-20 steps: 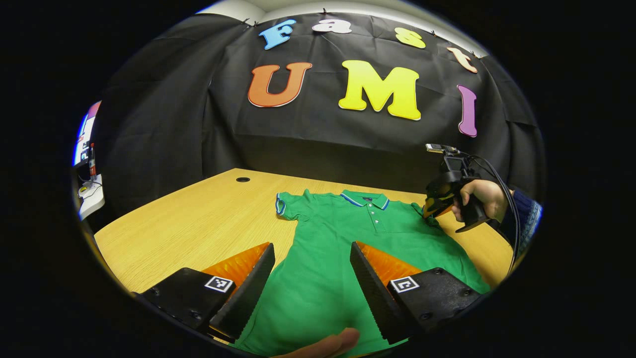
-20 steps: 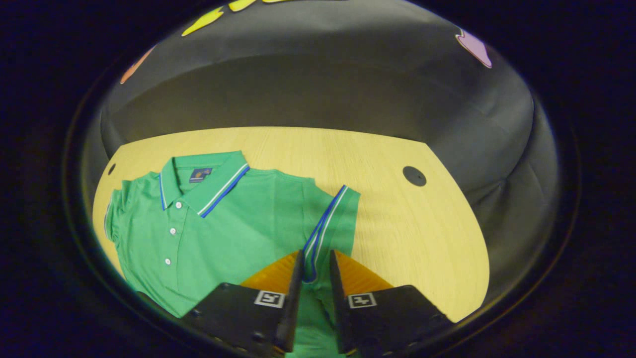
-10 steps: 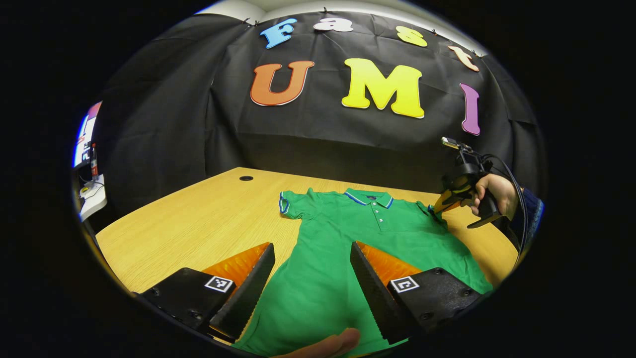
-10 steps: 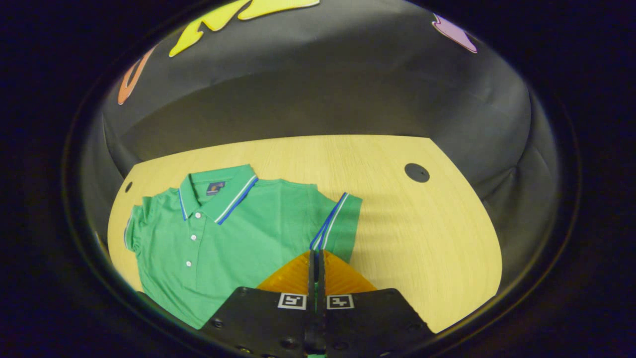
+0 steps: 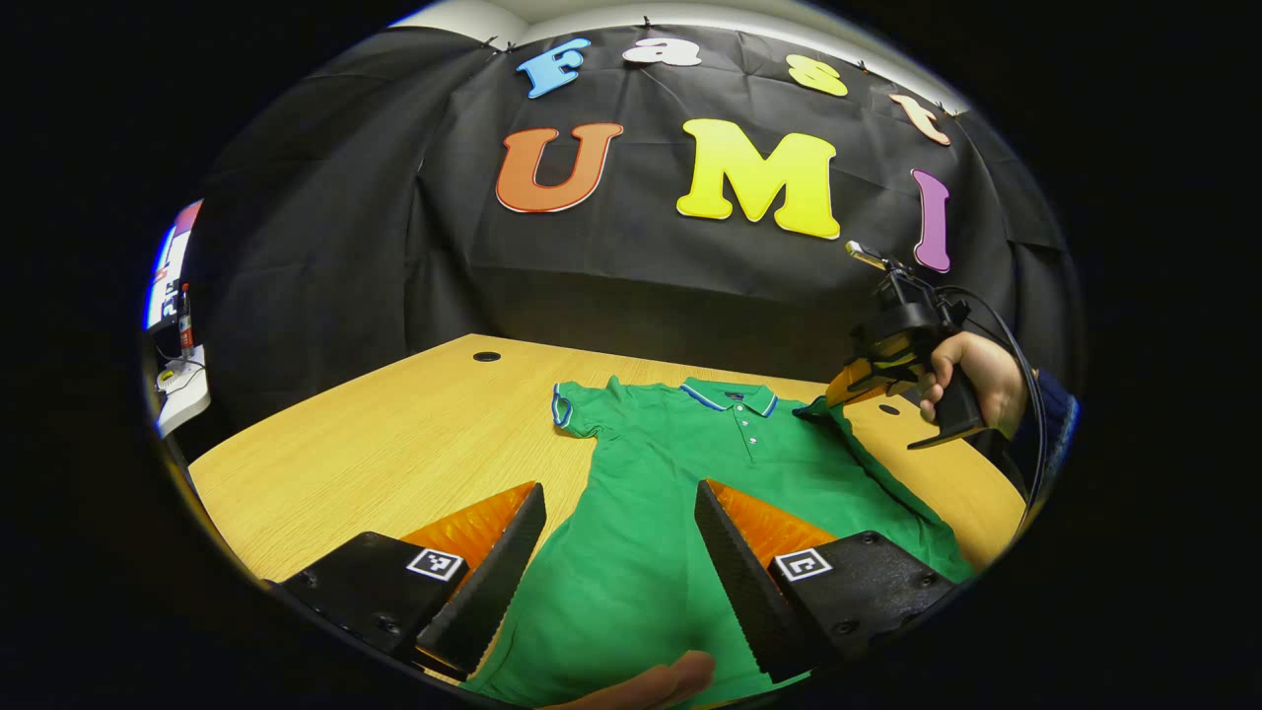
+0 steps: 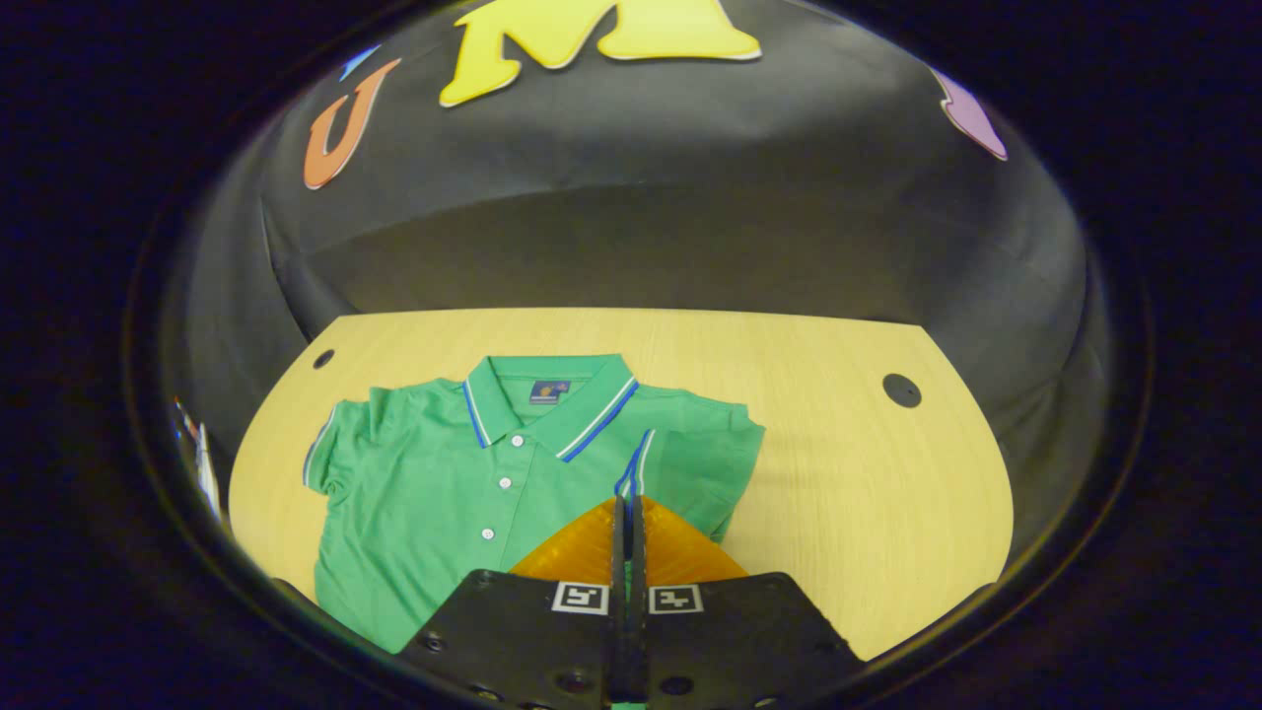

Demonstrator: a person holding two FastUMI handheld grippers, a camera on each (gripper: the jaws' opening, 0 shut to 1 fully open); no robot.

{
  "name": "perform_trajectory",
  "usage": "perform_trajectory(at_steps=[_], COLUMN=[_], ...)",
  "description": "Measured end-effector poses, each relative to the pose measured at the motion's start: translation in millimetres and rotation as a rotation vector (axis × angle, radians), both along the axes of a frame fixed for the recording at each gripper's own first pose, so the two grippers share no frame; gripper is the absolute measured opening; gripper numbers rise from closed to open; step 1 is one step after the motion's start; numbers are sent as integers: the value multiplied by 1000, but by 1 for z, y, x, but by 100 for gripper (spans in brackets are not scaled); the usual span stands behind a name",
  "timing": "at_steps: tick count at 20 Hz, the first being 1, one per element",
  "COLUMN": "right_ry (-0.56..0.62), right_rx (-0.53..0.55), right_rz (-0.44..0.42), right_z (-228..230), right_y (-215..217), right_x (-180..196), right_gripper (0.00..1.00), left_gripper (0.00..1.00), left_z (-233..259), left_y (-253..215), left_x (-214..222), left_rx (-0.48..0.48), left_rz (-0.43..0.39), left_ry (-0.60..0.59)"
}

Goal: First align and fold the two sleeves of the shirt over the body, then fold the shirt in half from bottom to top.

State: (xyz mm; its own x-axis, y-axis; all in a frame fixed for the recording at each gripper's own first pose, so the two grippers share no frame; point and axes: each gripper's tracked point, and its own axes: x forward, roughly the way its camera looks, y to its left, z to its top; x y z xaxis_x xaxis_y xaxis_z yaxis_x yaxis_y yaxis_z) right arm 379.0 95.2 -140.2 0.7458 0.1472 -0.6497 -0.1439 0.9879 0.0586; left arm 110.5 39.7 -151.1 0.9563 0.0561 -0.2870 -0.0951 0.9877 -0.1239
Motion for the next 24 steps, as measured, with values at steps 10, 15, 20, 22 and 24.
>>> perform_trajectory(at_steps=[10, 15, 20, 22, 24], right_ry=[-212, -418, -570, -613, -659], right_rx=[21, 18, 26, 31, 26], right_rz=[2, -6, -50, -64, -83], right_z=[14, 49, 82, 94, 107], right_y=[-4, -25, -55, -61, -73], right_x=[-26, -63, -92, -99, -101], right_gripper=[93, 95, 96, 96, 96], left_gripper=[98, 98, 98, 97, 97], left_z=[-15, 21, 58, 56, 39], left_y=[44, 82, 92, 100, 107], left_x=[31, 92, 172, 201, 224], left_rx=[-18, 42, 39, 40, 32], left_rz=[40, 80, 88, 111, 122], left_ry=[78, 40, -43, -49, 9])
